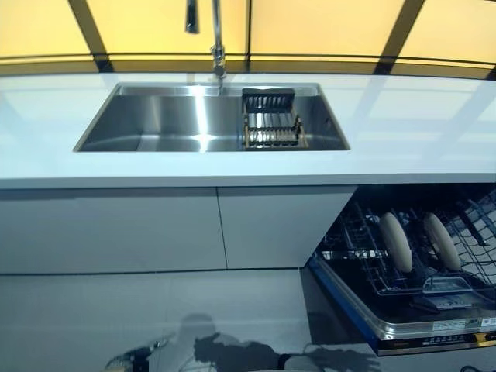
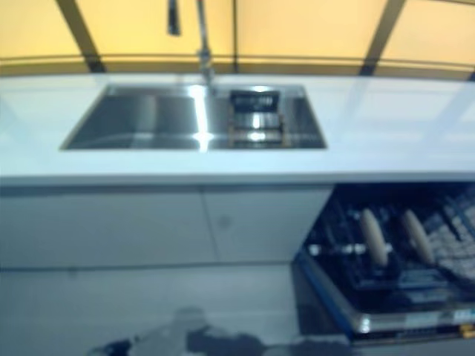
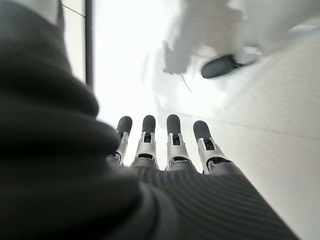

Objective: Take plates into dishwasher

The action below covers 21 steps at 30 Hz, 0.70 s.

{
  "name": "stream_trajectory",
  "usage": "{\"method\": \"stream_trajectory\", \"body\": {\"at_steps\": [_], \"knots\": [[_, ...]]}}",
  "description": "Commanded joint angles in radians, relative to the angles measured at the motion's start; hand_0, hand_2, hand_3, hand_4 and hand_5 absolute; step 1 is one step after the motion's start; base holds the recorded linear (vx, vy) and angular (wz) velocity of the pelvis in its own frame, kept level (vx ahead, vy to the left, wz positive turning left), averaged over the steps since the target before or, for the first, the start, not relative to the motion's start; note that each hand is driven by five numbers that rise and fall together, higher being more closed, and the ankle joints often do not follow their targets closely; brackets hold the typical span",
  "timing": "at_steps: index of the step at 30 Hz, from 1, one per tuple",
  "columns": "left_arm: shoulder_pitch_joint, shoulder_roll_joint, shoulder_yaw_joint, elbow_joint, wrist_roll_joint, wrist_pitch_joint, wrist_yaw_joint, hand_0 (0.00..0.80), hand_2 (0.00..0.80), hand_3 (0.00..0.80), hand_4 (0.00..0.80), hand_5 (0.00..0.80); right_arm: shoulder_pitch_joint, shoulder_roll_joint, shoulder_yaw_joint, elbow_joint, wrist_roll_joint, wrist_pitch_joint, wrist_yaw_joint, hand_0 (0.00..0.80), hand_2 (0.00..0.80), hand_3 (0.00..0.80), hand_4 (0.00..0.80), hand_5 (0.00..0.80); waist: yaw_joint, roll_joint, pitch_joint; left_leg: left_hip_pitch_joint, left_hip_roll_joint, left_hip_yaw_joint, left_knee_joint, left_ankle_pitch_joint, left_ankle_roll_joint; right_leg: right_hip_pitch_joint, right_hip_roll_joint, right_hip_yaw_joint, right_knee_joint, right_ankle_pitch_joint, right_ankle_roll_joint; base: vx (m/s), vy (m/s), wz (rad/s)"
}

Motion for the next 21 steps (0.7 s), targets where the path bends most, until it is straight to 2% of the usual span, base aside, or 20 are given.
{"method": "stream_trajectory", "body": {"at_steps": [1,5,7,9,12,13,16,17,19,21], "knots": [[0.003,-0.027,0.013,0.031,0.060,-0.008,-0.009,0.000,0.000,0.000,0.000,0.000,-0.069,-0.042,-0.012,0.027,0.032,-0.004,-0.060,0.000,0.000,0.000,0.000,0.000,0.034,0.009,0.005,0.096,0.001,-0.054,0.022,-0.073,0.026,-0.065,0.090,-0.017,0.044,0.034,-0.057,-0.215,0.065,0.06],[0.034,-0.019,0.003,0.040,0.072,-0.032,-0.012,0.000,0.000,0.000,0.000,0.000,-0.088,-0.050,-0.004,0.015,0.036,0.027,-0.039,0.000,0.000,0.000,0.000,0.000,0.051,-0.005,0.010,0.086,-0.048,-0.088,0.030,-0.088,0.044,-0.037,0.082,0.023,-0.032,0.092,-0.034,-0.207,0.094,0.05],[0.037,-0.015,-0.001,0.044,0.075,-0.046,-0.005,0.000,0.000,0.000,0.000,0.000,-0.093,-0.058,-0.004,0.018,0.033,0.025,-0.040,0.000,0.000,0.000,0.000,0.000,0.049,-0.006,0.007,0.090,-0.066,-0.092,0.021,-0.094,0.054,-0.043,0.079,0.041,-0.047,0.109,-0.025,-0.172,0.128,-0.11],[0.029,-0.002,-0.003,0.038,0.067,-0.048,0.009,0.000,0.000,0.000,0.000,0.000,-0.090,-0.058,0.000,0.012,0.010,0.024,-0.024,0.000,0.000,0.000,0.000,0.000,0.037,-0.006,0.009,0.090,-0.094,-0.090,0.012,-0.104,0.069,-0.070,0.070,0.071,-0.059,0.144,-0.003,-0.188,0.149,-0.13],[0.030,0.013,-0.003,0.026,0.083,-0.043,0.004,0.000,0.000,0.000,0.000,0.000,-0.071,-0.043,-0.005,0.004,-0.010,0.027,0.001,0.000,0.000,0.000,0.000,0.000,0.025,-0.016,0.023,0.101,-0.120,-0.081,0.005,-0.115,0.075,-0.121,0.048,0.069,-0.092,0.225,0.039,-0.155,0.080,-0.26],[0.036,0.016,-0.005,0.025,0.088,-0.042,0.001,0.000,0.000,0.000,0.000,0.000,-0.064,-0.040,-0.009,0.008,-0.017,0.020,0.004,0.000,0.000,0.000,0.000,0.000,0.024,-0.017,0.027,0.108,-0.125,-0.076,-0.005,-0.116,0.075,-0.132,0.043,0.054,-0.105,0.245,0.049,-0.133,0.040,-0.35],[0.067,0.027,0.006,0.030,0.093,-0.034,0.004,0.000,0.000,0.000,0.000,0.000,-0.052,-0.019,-0.013,0.020,-0.039,0.011,0.031,0.000,0.000,0.000,0.000,0.000,0.045,-0.009,0.033,0.117,-0.122,-0.032,-0.034,-0.088,0.071,-0.136,0.019,-0.038,-0.074,0.263,0.067,-0.183,-0.004,-0.54],[0.080,0.036,0.013,0.031,0.090,-0.027,0.006,0.000,0.000,0.000,0.000,0.000,-0.049,-0.008,-0.007,0.023,-0.037,0.012,0.037,0.000,0.000,0.000,0.000,0.000,0.058,0.002,0.036,0.111,-0.111,-0.015,-0.030,-0.077,0.075,-0.128,0.005,-0.042,-0.007,0.247,0.063,-0.248,-0.052,-0.89],[0.091,0.051,0.026,0.035,0.075,-0.010,0.006,0.000,0.000,0.000,0.000,0.000,-0.045,0.014,0.000,0.037,0.000,0.016,0.030,0.000,0.000,0.000,0.000,0.000,0.079,0.021,0.031,0.075,-0.085,-0.006,-0.002,-0.061,0.083,-0.105,-0.031,-0.014,0.093,0.211,0.037,-0.273,-0.137,-0.64],[0.089,0.058,0.045,0.046,0.065,0.003,-0.003,0.000,0.000,0.000,0.000,0.000,-0.044,0.042,-0.003,0.089,0.013,-0.009,0.029,0.000,0.000,0.000,0.000,0.000,0.104,0.032,0.019,0.030,-0.051,-0.012,0.049,-0.067,0.086,-0.047,-0.076,0.012,0.094,0.158,0.013,-0.221,-0.236,-0.20]]}}
